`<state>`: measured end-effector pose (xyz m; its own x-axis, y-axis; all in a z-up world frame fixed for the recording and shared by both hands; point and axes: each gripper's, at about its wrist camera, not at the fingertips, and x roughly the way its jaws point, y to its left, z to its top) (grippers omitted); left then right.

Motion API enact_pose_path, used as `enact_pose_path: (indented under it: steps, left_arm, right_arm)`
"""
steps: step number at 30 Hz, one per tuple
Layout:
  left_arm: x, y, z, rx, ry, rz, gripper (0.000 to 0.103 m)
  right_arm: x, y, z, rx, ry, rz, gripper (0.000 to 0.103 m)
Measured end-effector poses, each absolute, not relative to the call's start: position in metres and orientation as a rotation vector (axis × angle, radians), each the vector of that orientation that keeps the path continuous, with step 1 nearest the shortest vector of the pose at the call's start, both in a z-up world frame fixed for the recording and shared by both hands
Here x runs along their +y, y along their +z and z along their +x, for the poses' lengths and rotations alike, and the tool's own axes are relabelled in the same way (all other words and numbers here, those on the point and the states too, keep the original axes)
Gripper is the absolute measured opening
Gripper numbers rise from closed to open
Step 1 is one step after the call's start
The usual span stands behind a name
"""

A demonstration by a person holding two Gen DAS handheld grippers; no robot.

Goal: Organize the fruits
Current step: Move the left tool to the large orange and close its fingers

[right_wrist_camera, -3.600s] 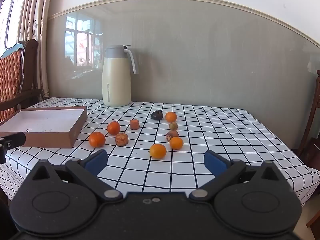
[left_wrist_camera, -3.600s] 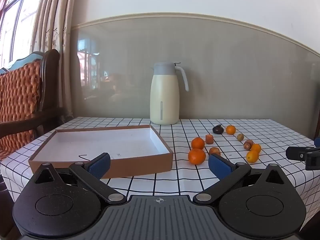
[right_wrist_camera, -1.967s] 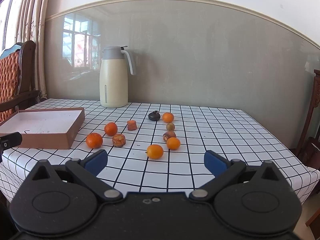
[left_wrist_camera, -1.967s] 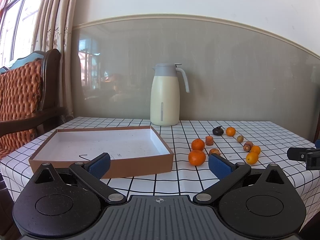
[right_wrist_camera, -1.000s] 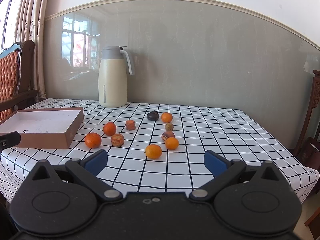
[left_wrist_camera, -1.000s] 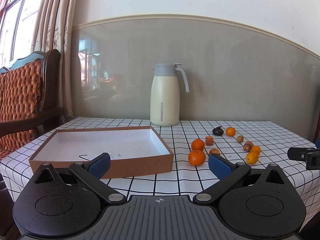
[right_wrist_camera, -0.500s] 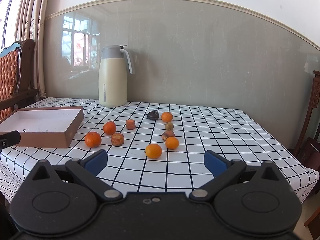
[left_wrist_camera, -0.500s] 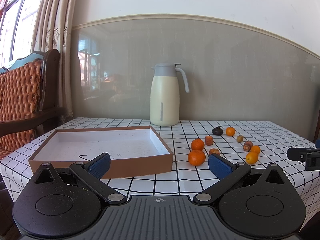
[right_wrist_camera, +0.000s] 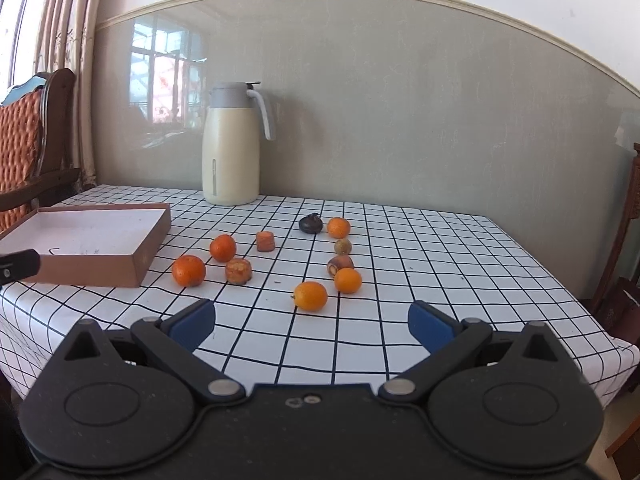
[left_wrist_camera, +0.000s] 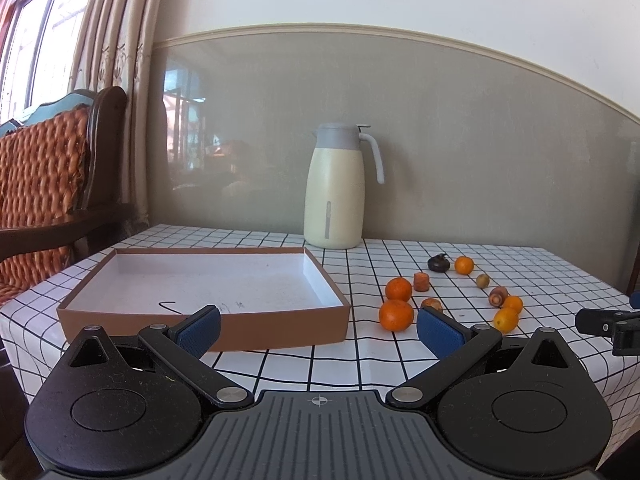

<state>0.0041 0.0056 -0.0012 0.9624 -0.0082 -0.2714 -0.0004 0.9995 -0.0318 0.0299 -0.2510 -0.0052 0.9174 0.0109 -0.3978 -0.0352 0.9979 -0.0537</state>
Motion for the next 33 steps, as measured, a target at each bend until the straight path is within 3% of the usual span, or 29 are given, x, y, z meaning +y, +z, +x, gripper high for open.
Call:
enact_pose_path:
  steps: [6,11,16,18,19,20,29,33]
  left_arm:
    - [-0.010,-0.004,0.026,0.254,-0.052,-0.014,0.103]
    - [-0.027,-0.010,0.048,0.263,-0.088,0.009,0.103]
    - [-0.043,-0.019,0.071,0.286,-0.119,0.037,0.103]
    - [-0.049,-0.022,0.079,0.293,-0.131,0.042,0.097]
    - [-0.053,-0.023,0.084,0.306,-0.135,0.047,0.086]
    - [-0.056,-0.025,0.089,0.321,-0.147,0.046,0.083]
    - [-0.079,-0.043,0.129,0.399,-0.153,0.054,0.083]
    - [-0.082,-0.050,0.146,0.439,-0.160,0.041,0.073]
  right_arm:
    - [-0.256,-0.007,0.058,0.419,0.020,-0.055,0.084]
    - [-0.257,-0.015,0.076,0.418,0.025,-0.075,0.084]
    - [-0.259,-0.028,0.094,0.439,0.019,-0.103,0.075]
    - [-0.261,-0.034,0.101,0.455,0.023,-0.102,0.073]
    - [-0.263,-0.036,0.104,0.463,0.025,-0.100,0.072]
    - [-0.264,-0.039,0.108,0.470,0.028,-0.099,0.072]
    - [-0.262,-0.054,0.135,0.524,0.082,-0.110,0.064]
    - [-0.264,-0.056,0.146,0.536,0.094,-0.106,0.059]
